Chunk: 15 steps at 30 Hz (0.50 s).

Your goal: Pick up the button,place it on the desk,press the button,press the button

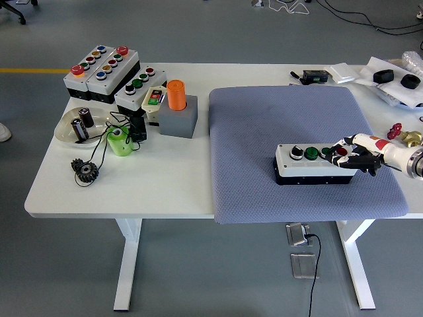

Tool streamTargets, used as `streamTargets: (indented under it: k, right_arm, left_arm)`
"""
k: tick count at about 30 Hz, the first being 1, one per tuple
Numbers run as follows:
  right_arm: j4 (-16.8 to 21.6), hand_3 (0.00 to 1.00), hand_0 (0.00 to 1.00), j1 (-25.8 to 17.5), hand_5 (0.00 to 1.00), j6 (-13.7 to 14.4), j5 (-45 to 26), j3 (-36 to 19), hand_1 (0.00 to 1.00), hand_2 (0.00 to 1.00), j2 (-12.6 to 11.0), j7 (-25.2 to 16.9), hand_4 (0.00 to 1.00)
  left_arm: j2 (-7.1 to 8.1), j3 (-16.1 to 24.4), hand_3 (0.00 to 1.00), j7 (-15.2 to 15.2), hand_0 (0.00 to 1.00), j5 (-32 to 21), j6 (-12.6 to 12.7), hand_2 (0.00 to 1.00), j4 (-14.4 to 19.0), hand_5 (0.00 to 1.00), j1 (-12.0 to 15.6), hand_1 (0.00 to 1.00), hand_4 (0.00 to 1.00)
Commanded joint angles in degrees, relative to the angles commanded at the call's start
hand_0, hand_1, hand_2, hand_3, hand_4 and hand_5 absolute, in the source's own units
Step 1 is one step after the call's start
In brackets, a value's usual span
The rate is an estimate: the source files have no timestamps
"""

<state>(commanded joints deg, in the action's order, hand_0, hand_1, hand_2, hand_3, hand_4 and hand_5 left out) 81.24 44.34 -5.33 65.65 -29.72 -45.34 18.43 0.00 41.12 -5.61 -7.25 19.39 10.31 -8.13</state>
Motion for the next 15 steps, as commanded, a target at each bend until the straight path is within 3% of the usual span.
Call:
streamTargets:
  k: [15]
  right_arm:
    - [-0.9, 0.768, 0.123, 1.2, 0.684, -0.2, 0.1, 2.4, 0.002, 0.085, 1.2, 0.3, 0.672]
  left_arm:
    - [0.00, -0.2, 0.502, -0.2, 0.654, -0.4, -0.2, 0.725, 0.0, 0.957, -0.4, 0.701, 0.313]
